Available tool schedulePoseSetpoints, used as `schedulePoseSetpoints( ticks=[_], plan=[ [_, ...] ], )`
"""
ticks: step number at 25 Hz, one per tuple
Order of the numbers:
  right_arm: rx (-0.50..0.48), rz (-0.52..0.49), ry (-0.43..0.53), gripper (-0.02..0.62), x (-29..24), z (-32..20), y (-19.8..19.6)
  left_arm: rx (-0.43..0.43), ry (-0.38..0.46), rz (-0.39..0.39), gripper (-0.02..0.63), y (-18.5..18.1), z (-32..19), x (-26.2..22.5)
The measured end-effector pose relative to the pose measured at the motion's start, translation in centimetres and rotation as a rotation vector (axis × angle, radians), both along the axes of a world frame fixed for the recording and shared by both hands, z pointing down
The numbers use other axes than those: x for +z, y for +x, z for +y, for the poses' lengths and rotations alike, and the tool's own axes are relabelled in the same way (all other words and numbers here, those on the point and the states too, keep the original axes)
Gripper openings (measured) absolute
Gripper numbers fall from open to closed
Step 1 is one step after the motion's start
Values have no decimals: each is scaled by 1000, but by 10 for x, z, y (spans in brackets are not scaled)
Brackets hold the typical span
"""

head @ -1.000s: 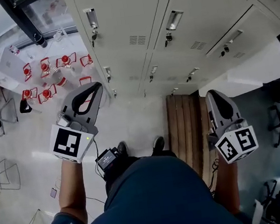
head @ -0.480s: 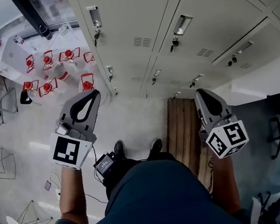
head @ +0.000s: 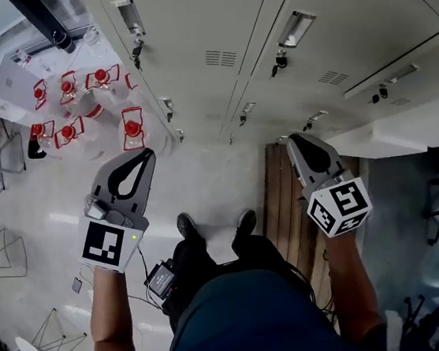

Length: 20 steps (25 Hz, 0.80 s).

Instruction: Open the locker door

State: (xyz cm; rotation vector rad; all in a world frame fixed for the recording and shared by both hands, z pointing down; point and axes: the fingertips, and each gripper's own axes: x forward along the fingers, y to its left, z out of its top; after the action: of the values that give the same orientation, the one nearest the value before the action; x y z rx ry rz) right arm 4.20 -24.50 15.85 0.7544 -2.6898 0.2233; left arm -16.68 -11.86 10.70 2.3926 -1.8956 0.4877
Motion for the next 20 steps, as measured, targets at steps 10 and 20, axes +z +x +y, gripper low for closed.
schedulePoseSetpoints(
  ticks=[10,20],
  plan=[
    [32,55,-56,38,112,-22,-13,59,-64,9,20,-9,-31,89],
    [41,91,-92,39,226,-39,-34,42,-133,83,20,-24,-46,200]
  ],
)
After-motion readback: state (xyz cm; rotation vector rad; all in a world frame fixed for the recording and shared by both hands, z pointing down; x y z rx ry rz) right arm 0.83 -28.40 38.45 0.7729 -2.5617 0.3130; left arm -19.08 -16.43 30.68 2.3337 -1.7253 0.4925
